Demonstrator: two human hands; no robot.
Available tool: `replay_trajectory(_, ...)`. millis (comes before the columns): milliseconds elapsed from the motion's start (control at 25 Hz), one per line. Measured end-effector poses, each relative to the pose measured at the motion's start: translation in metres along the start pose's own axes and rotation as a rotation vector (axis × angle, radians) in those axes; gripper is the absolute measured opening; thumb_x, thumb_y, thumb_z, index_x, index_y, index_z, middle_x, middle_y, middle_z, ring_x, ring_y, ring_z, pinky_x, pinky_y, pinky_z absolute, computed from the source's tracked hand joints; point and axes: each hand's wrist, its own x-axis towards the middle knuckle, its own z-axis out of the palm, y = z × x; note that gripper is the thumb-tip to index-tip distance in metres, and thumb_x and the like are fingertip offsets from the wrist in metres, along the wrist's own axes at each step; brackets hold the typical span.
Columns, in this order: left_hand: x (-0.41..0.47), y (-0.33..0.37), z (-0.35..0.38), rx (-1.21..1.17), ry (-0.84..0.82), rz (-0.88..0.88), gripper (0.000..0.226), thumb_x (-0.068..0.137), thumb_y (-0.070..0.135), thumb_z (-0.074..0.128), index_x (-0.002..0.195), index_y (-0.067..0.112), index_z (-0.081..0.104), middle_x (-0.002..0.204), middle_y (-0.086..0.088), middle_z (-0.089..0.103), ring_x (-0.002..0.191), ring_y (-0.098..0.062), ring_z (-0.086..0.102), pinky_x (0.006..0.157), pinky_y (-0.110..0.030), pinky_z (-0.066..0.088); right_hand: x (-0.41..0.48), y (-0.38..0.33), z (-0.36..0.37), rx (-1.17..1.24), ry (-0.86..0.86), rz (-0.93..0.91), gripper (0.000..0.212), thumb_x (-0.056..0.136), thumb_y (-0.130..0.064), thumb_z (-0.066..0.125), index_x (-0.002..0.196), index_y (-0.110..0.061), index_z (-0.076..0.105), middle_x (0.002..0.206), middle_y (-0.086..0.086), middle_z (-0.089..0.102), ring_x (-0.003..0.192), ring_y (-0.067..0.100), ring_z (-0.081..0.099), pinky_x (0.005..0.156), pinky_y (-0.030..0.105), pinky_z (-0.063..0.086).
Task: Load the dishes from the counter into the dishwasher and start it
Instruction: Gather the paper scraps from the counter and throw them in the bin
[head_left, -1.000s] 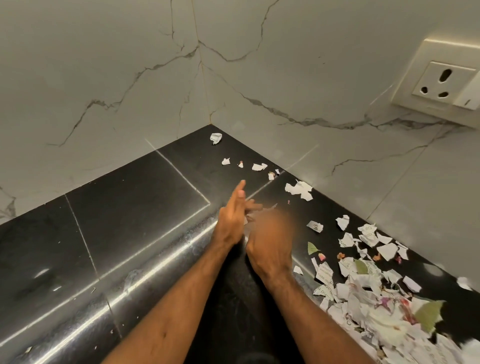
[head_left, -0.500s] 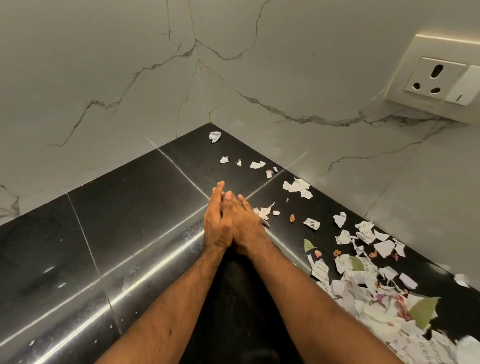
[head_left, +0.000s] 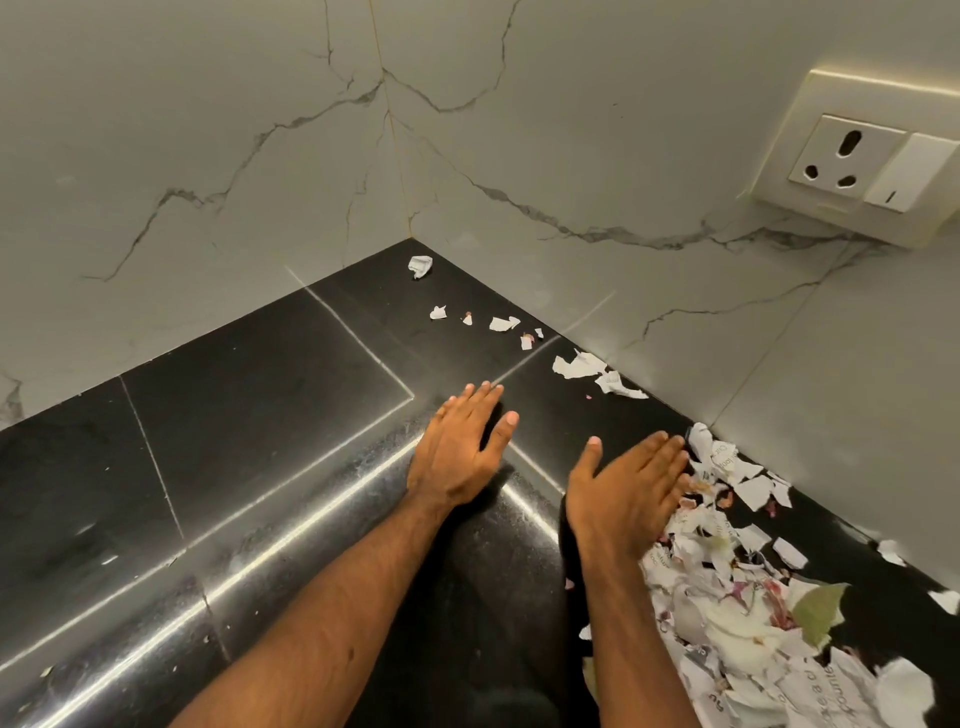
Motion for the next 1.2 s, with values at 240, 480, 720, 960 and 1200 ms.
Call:
replay_trajectory(240,0.0,0.002,0.001,-0.087,0.078,-0.051,0.071,0.103,0.067,0.019,0.161,0.028,0.03,0.169,0.009,0.025,0.156,-0.004,0.012,0.128,-0.041,0.015,-0.006,-0.07,0.027,-0.004,-0.227,-0.604,0.063,0.11,-0.043,0.016,0.166,-0.015,0.016,0.175,0.004,0.009,0.161,0.019,0.001,0.131,0.039,0.001)
replay_trajectory(480,0.004,0.003,0.003,0.036,0.1,-0.178,0.081,0.1,0.073,0.013,0.158,0.022,0.036,0.167,0.002,0.028,0.156,-0.014,0.018,0.128,-0.04,0.013,0.042,-0.09,0.049,-0.166,-0.229,-0.785,0.071,0.108,-0.061,0.019,0.166,-0.02,0.019,0.174,0.002,0.017,0.161,0.02,0.01,0.131,0.045,0.008)
replay_trajectory(720,0.071,-0.027,-0.018,0.325,0.224,-0.019,0.033,0.107,0.042,0.038,0.095,0.02,0.06,0.094,0.001,0.058,0.09,-0.02,0.053,0.081,-0.038,0.043,0.036,-0.088,0.049,-0.069,-0.138,-0.761,0.071,0.102,-0.061,0.029,0.16,-0.021,0.036,0.168,0.0,0.033,0.156,0.019,0.025,0.128,0.046,0.018)
replay_trajectory(960,0.155,-0.052,-0.022,0.193,-0.012,-0.194,0.063,0.107,0.046,0.041,0.159,0.012,0.031,0.168,-0.009,0.022,0.154,-0.024,0.023,0.126,-0.05,0.02,0.04,-0.091,0.046,-0.061,-0.167,-0.761,0.078,0.099,-0.07,0.025,0.161,-0.024,0.033,0.168,-0.001,0.031,0.155,0.019,0.026,0.127,0.049,0.02)
replay_trajectory(1200,0.157,-0.012,-0.016,-0.419,-0.082,-0.038,0.05,0.109,0.052,0.034,0.158,0.045,0.027,0.147,0.007,0.059,0.14,-0.008,0.047,0.115,-0.019,0.028,0.039,-0.094,0.044,-0.019,-0.142,-0.75,0.072,0.099,-0.067,0.031,0.156,-0.025,0.04,0.164,-0.002,0.037,0.152,0.018,0.03,0.126,0.048,0.022)
